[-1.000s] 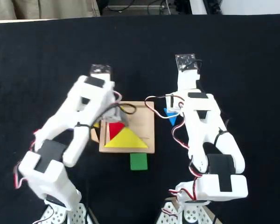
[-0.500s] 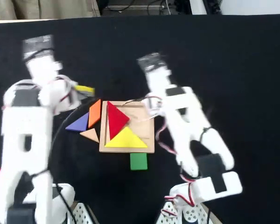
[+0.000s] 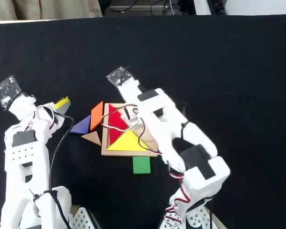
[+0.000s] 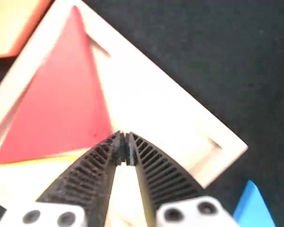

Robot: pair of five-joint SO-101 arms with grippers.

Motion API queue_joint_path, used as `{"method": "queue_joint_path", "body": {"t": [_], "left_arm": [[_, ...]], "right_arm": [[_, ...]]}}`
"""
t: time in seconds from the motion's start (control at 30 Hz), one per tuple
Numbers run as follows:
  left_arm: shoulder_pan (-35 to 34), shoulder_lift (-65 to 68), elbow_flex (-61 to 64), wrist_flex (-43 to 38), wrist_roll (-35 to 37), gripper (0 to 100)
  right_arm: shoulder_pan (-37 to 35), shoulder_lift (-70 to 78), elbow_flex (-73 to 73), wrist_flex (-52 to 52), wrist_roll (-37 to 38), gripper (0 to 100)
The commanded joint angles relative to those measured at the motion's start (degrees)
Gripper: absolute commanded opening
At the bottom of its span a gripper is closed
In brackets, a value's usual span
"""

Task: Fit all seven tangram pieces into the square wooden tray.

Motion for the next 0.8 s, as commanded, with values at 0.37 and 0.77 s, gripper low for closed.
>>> {"method": "queue_joint_path", "body": {"t": [0.37, 0.77], "left_arm": [[-0.66, 1.76, -0.04, -2.29, 1.05, 36], [4.62, 2.02, 0.84, -4.04, 0.62, 36]], "right_arm": [[0.26, -4.97, -4.97, 5.10, 0.88, 1.1], [6.42, 0.84, -6.99, -1.41, 1.05, 1.1]]}}
